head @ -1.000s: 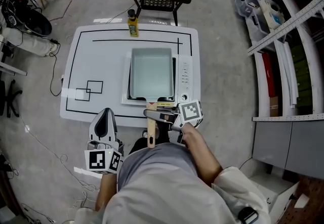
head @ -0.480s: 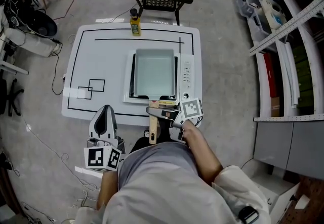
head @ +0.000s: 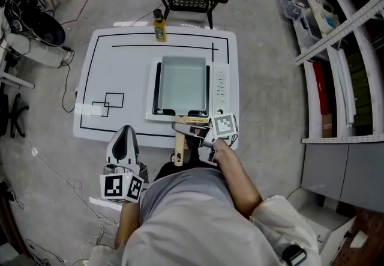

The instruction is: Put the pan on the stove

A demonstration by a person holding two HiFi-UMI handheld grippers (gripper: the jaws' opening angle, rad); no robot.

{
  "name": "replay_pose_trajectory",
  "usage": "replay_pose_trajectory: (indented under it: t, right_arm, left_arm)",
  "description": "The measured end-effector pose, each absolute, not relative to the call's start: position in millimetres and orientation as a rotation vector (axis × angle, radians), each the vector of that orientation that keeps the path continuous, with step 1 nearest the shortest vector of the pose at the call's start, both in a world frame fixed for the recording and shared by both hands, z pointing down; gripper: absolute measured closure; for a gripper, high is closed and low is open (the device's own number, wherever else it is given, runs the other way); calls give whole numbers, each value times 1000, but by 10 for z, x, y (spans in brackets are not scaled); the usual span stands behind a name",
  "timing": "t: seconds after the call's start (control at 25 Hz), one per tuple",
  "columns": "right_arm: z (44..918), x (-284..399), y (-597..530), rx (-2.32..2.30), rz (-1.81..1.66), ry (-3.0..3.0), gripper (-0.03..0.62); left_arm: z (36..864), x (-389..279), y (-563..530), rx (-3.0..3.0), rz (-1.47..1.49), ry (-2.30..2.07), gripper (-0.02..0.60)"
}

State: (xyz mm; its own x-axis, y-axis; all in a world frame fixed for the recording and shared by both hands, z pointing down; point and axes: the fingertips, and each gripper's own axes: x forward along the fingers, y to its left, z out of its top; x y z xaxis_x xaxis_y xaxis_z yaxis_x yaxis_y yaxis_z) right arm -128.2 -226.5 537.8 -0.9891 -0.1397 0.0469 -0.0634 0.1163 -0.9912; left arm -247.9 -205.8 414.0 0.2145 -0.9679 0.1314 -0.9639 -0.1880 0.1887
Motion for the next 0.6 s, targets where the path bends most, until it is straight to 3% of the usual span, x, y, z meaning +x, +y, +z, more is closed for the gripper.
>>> replay_pose_trajectory:
  t: [0.6]
  right_arm:
    - [5504,-1321,-2253,-204,-2078,2250,427]
  left_arm:
    - [4171,-2495,-2009,2255,-14,-1848,580]
